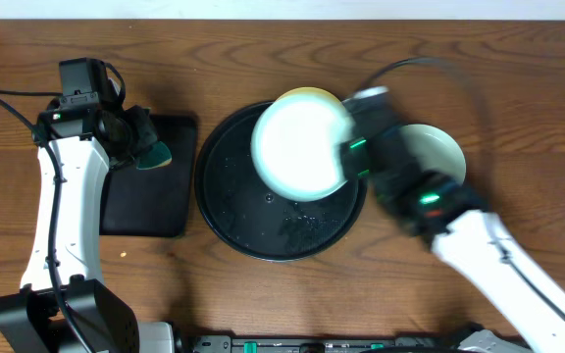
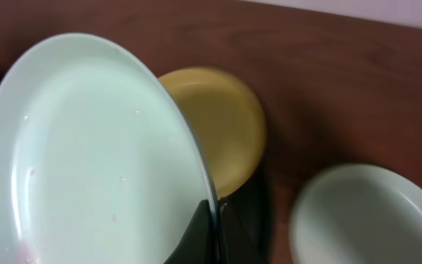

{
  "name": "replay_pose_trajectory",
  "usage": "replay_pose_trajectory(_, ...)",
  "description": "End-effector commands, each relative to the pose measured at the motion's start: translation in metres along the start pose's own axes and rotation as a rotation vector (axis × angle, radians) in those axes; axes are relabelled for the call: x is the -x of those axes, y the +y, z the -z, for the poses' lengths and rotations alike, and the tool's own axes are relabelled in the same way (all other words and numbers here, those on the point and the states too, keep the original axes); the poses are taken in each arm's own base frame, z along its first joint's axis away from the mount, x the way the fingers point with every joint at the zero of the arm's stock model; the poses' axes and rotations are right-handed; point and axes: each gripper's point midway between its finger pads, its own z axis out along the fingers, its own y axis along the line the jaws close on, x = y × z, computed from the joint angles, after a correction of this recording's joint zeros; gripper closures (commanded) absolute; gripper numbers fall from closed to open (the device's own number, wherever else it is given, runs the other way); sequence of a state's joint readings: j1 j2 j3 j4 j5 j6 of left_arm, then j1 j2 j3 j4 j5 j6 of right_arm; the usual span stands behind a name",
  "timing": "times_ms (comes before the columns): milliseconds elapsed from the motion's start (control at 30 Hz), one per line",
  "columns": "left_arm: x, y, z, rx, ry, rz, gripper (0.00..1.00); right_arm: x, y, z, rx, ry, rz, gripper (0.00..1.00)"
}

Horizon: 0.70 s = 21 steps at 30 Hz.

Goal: Clean dirty plates on tray and stack at the side
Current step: 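Carry the green plate right and lower it onto the first green plate, then release the stacked plate and move right gripper back toward the tray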

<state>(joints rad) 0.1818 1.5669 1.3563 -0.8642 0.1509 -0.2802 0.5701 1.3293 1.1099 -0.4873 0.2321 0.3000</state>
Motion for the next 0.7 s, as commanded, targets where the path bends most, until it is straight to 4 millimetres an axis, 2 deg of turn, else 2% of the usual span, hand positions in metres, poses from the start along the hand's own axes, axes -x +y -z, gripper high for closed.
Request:
replay_pose_trajectory(0,0.001,0.002,0.001,0.006,-0.005,-0.015,0.93,0.005,-0.042,0.006,0.038,0.043,-0.229,0.99)
replay_pose_trajectory(200,0.001,0.002,0.001,0.006,-0.005,-0.015,0.93,-0.03,-0.151,0.001,-0.13,0.181,-0.477,0.99)
replay_pose_trajectory(267,0.001,0.002,0.001,0.006,-0.005,-0.015,0.92,-0.046,-0.179,-0.001,-0.186,0.23,-0.546,0.99)
replay_pose_trajectory(367,0.001,0.002,0.001,0.006,-0.005,-0.015,0.92,-0.074,-0.209,-0.009,-0.247,0.32,-0.616,0.99)
replay_pose_trajectory(467,0.001,0.002,0.001,0.006,-0.005,-0.015,0.93,-0.094,-0.22,-0.021,-0.269,0.391,-0.634,0.99)
replay_pose_trajectory(667,0.001,0.002,0.001,0.006,-0.005,-0.015,0.93,-0.126,-0.226,-0.049,-0.285,0.505,-0.647,0.99)
